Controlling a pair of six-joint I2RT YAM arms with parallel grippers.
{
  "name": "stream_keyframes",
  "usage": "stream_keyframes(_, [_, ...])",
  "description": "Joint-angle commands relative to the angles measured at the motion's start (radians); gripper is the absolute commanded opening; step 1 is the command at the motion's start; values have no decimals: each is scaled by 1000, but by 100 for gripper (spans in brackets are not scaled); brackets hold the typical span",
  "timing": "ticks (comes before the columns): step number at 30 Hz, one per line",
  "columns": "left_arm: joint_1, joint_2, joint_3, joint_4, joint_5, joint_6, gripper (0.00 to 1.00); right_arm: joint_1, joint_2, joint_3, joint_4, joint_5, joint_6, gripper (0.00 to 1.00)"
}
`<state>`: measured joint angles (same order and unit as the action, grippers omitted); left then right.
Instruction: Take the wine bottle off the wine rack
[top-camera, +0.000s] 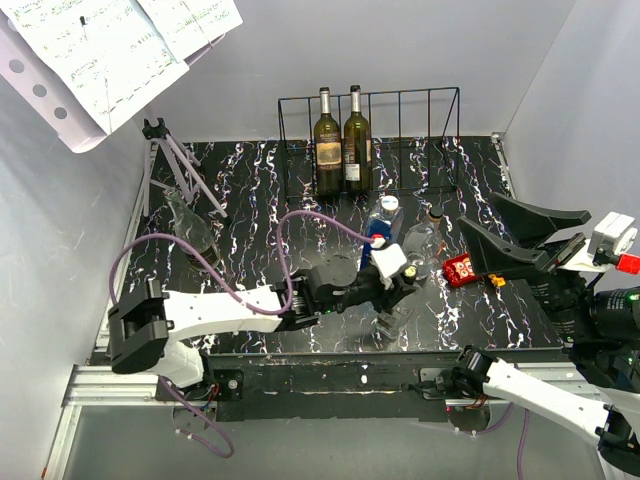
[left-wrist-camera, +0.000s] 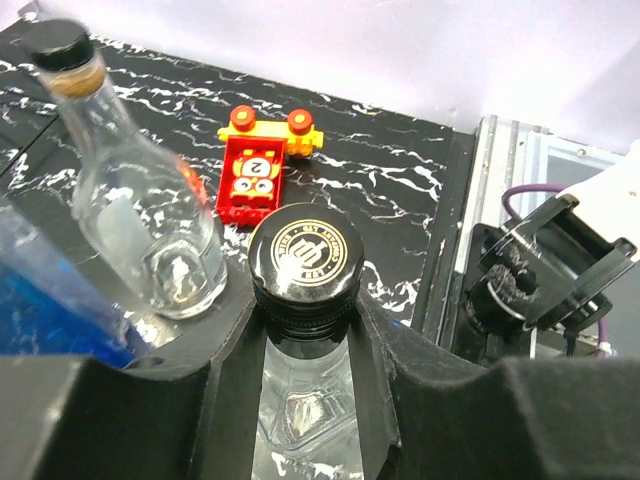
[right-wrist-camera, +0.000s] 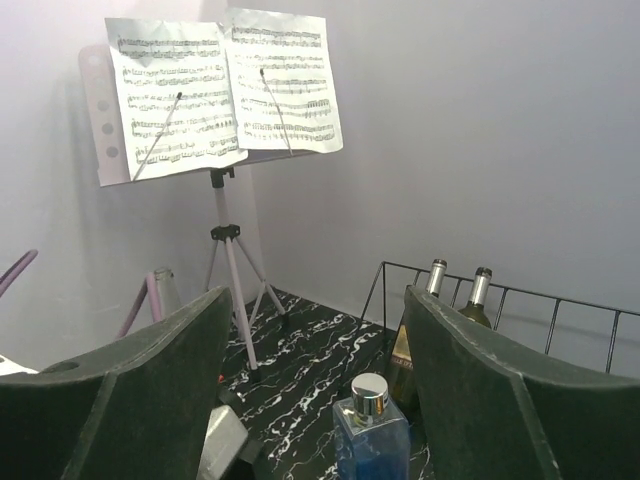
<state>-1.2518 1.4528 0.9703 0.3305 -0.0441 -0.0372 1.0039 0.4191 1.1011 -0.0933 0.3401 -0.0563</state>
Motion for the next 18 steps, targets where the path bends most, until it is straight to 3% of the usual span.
stream_keyframes(1, [-9,24,126,199,-11,22,0,6,-3,10,47,-3,-5,78])
stream_keyframes(15, [-11,181,249,213,-2,20,0,6,-45,-12,23,19,-13,78])
stream_keyframes(16, [-12,178,252,208,-10,20,7,7,-43,-12,18,20,-13,78])
stream_keyframes(18, [-11,169,251,199,-17,23,39,6,-46,-14,9,25,-13,77])
